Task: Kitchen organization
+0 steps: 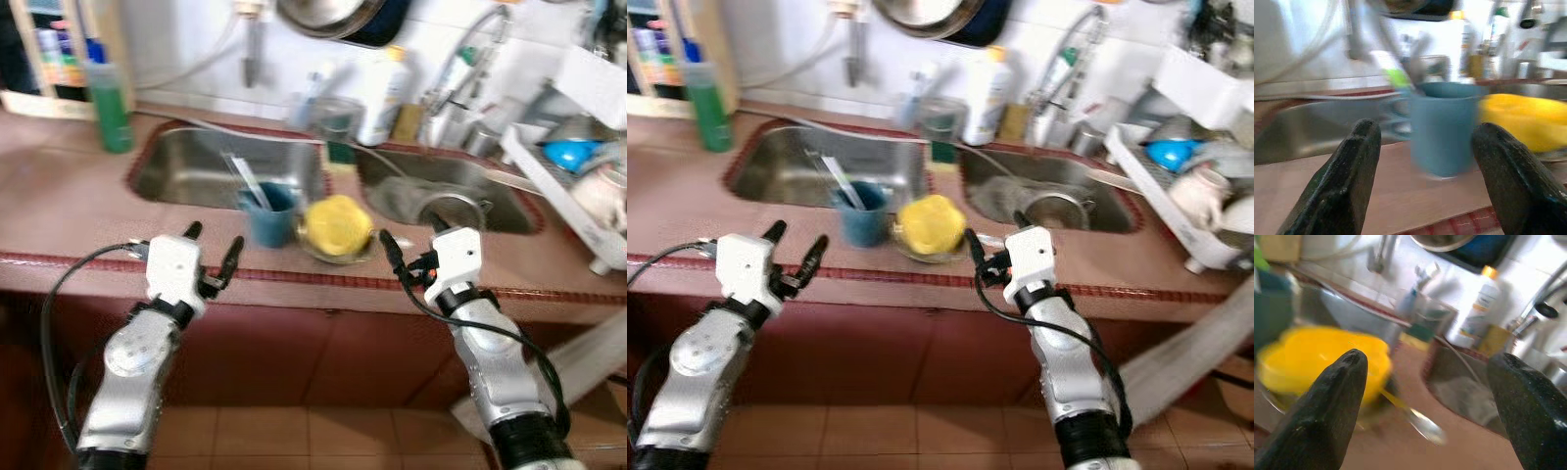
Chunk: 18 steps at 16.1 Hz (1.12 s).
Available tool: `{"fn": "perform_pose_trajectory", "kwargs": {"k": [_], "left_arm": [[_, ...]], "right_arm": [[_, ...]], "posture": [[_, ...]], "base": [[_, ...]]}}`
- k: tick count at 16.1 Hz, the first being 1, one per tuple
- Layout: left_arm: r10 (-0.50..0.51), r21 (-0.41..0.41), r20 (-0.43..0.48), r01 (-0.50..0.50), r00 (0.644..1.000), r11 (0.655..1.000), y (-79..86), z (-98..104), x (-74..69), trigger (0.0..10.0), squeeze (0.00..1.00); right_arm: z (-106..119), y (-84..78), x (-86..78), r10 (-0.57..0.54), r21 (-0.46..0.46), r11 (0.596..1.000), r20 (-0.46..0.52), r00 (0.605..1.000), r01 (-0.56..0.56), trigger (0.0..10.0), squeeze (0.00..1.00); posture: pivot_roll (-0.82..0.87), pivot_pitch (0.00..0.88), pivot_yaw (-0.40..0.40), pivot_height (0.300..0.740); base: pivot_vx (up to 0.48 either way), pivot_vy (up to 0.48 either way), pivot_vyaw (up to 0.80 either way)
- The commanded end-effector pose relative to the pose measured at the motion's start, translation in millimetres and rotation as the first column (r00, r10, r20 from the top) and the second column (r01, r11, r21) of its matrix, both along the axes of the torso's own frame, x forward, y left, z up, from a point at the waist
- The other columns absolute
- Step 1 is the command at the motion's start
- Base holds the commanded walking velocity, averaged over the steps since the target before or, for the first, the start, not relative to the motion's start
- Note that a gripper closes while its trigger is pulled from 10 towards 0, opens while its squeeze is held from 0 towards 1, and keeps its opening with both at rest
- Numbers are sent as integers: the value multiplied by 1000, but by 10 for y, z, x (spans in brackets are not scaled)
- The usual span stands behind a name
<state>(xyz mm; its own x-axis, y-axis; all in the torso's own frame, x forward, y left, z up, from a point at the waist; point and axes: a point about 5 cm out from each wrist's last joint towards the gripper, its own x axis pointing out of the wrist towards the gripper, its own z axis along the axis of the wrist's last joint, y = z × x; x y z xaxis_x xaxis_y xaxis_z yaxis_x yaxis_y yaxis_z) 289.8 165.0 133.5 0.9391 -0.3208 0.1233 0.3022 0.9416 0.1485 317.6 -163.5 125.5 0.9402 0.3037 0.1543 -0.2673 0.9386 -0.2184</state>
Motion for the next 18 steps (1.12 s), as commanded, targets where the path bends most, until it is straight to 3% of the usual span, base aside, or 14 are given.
{"fn": "perform_pose_trajectory", "kwargs": {"k": [1, 4, 11, 18], "left_arm": [[-2, 2, 14, 2, 1000, 1000, 6, 41, 13, 10000, 0], [12, 12, 23, -13, 1000, 1000, 1, 52, 35, 10000, 0], [69, -80, -161, -83, 985, 993, -56, -16, 192, 10000, 0], [47, -75, -103, -55, 994, 996, -184, 236, 367, 10000, 0]], "right_arm": [[45, -26, 21, -8, 7, 1000, 15, 1000, 8, 10000, 0], [60, -24, 35, -8, 10, 1000, 21, 1000, 8, 10000, 0], [104, -53, 65, -17, 0, 1000, 32, 999, 17, 10000, 0], [223, -82, 110, -4, -20, 1000, 73, 997, 5, 10000, 0]], "posture": [[52, 0, -139, 740], [49, 0, -140, 740], [44, 0, -148, 740], [29, 0, -137, 740]], "base": [[0, -480, 0], [0, -480, 0], [0, 0, 0], [0, 0, 0]]}}
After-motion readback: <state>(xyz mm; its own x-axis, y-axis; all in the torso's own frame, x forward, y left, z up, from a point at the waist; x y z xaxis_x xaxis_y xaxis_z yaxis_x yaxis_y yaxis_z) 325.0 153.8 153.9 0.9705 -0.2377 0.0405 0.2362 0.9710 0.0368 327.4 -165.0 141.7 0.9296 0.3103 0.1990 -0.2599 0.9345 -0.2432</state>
